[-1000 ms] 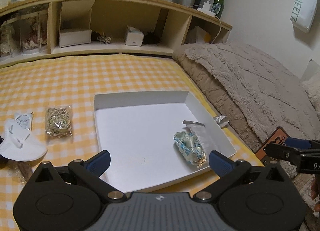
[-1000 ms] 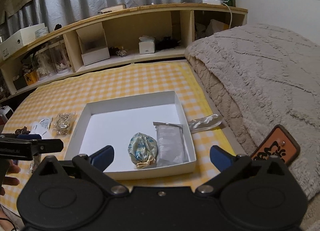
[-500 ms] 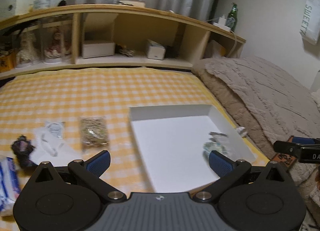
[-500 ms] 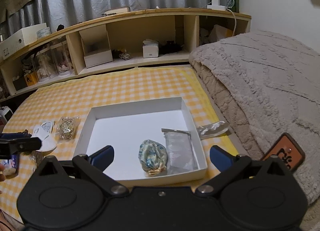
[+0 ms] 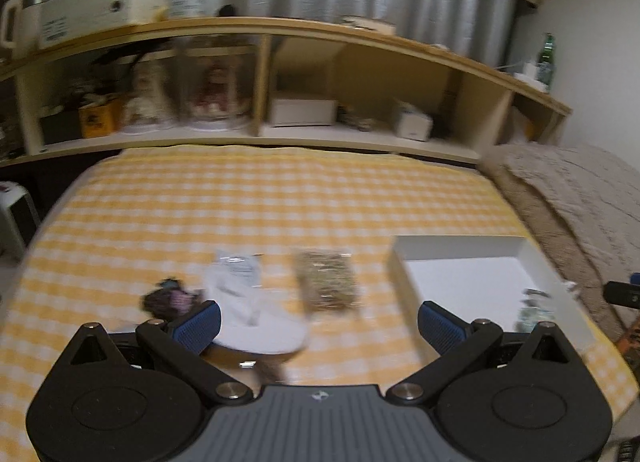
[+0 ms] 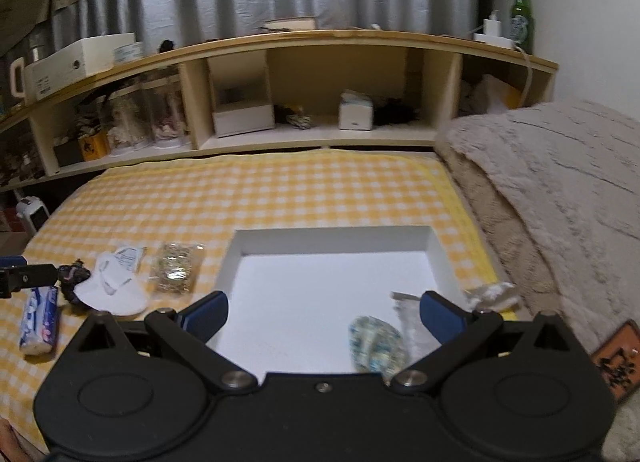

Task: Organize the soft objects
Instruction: 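Withdraw both tools from the box back toward the remaining items, then grasp the blue-and-white wipes pack with the left tool while the right tool grasps the clear cable bag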

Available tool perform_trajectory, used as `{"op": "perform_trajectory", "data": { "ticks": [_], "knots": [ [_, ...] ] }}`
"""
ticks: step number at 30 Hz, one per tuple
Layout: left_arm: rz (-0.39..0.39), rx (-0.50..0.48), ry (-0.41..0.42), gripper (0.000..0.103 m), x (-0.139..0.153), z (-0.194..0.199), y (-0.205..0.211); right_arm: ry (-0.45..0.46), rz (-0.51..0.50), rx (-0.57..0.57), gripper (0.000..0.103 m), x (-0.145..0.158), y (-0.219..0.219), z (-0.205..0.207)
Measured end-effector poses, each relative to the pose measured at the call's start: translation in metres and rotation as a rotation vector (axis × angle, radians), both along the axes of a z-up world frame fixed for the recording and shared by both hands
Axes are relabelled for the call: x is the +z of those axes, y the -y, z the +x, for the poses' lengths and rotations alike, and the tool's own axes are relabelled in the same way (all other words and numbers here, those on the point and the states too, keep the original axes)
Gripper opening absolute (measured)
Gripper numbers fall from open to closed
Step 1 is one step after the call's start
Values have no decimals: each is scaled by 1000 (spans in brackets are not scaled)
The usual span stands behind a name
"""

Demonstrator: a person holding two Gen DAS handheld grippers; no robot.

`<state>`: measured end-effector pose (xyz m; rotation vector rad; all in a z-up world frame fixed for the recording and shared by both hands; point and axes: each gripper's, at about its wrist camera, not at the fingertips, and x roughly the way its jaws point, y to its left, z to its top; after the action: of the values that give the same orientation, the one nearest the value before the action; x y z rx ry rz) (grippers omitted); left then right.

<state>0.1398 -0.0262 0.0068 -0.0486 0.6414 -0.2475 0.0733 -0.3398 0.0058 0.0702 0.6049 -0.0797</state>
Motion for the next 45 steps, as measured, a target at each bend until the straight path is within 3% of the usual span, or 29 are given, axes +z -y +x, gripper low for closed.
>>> {"op": "perform_trajectory", "data": {
  "ticks": [6,14,21,25,34,42,44,45],
  "knots": [
    [12,98,-48,103,-14,18,-49,-13,31,50,103,-11,-31,23],
    [-59,238,-158,103,-45,41,-112,-22,103,120,103,-36,-81,49],
    [-117,342,-273,103,-80,57,-152,23,58,156,103,-59,-125,63],
    [-154,390,-335,103,-98,64,-165,-15,25,210,103,-74,-146,76],
    [-216,383,-415,103,-124,82,-162,-79,76,320,103,-105,-185,97],
    [-217,363,-449,103,-138,90,-154,-185,147,397,103,-133,-220,117],
    [-196,354,-446,103,-138,91,-152,-212,204,399,99,-139,-222,121],
    [-188,350,-445,103,-138,92,-151,-229,225,395,91,-142,-224,123]
  ]
}}
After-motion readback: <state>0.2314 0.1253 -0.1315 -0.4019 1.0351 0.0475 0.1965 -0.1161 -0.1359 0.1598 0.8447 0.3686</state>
